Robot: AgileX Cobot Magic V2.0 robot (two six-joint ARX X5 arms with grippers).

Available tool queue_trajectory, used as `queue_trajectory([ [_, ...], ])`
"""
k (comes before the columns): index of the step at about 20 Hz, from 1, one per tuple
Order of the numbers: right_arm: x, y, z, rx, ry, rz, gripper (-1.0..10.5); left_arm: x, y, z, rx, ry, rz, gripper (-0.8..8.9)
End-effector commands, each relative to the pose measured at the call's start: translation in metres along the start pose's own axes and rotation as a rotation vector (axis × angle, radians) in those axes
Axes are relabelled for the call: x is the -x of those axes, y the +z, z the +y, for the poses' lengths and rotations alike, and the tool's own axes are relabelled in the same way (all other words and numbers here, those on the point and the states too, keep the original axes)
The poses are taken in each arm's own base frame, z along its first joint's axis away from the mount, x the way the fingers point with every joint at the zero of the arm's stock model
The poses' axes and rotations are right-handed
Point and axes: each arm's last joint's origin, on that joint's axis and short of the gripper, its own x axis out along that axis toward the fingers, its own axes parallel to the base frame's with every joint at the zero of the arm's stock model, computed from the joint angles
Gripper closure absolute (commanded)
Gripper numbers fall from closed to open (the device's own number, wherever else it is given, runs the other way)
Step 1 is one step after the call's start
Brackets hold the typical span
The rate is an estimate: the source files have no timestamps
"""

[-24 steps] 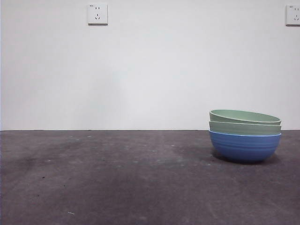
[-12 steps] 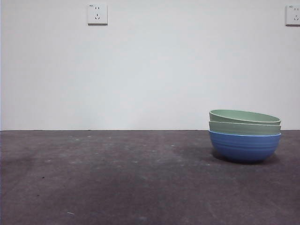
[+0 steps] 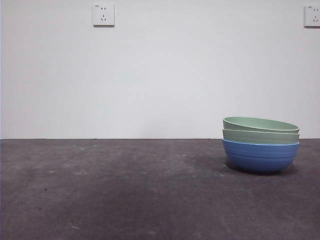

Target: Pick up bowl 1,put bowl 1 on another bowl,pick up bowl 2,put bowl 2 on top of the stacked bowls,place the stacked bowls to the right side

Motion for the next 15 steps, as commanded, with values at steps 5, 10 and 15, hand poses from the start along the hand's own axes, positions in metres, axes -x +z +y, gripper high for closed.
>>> queue_trajectory([
  [5, -0.002, -0.001, -0.001, 0.007, -0.003, 0.008, 9.4, -0.001, -0.022, -0.001, 0.067, -0.002, 0.120, 8.17],
  [10, -0.002, -0.001, -0.001, 0.007, -0.003, 0.008, 9.4, 0.000, -0.028, -0.002, 0.077, -0.020, 0.177, 8.17],
  [15, -0.002, -0.001, -0.001, 0.007, -0.003, 0.008, 9.4, 0.000, -0.028, -0.002, 0.075, -0.014, 0.178, 8.17],
])
